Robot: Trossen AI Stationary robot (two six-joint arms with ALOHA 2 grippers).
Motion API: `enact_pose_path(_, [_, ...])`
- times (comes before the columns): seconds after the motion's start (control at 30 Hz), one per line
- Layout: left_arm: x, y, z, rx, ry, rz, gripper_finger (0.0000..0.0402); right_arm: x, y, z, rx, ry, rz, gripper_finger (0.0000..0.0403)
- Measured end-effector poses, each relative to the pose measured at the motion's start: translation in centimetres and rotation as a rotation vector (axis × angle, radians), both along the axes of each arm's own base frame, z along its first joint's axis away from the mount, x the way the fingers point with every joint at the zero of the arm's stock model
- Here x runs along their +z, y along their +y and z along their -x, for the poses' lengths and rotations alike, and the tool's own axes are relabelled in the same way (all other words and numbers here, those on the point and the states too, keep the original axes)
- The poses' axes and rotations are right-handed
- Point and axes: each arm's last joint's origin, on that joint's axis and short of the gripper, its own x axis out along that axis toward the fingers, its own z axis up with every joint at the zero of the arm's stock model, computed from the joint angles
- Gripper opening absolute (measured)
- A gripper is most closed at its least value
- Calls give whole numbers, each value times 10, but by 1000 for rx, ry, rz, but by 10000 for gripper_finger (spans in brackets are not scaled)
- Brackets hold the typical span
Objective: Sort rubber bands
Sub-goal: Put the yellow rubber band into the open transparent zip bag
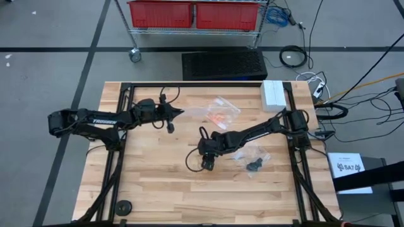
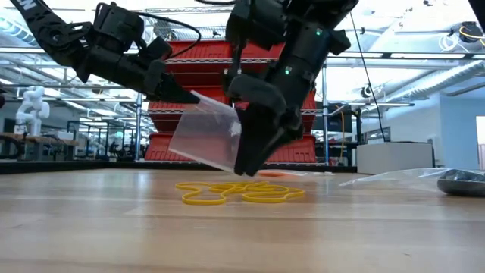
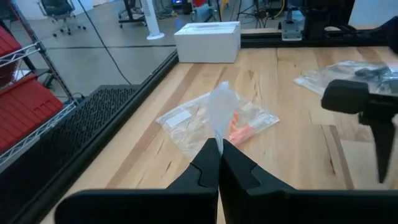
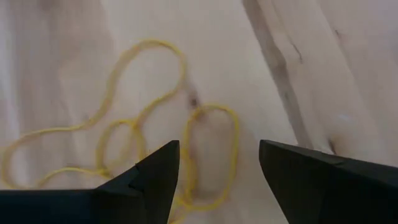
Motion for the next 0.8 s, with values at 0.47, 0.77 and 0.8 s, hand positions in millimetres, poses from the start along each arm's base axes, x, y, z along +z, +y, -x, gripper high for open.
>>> enact_pose_path(0.47, [0, 0, 0, 0, 3, 2, 2, -28, 6, -6, -61, 34, -11, 171])
enact_pose_path(0.77, [-1, 0, 0, 0, 7, 3, 2, -29, 4, -6, -57, 30, 4, 10])
enact_pose_path(0.8, [-1, 0, 0, 0, 8, 3, 2, -28, 2, -6, -59, 27, 3, 11])
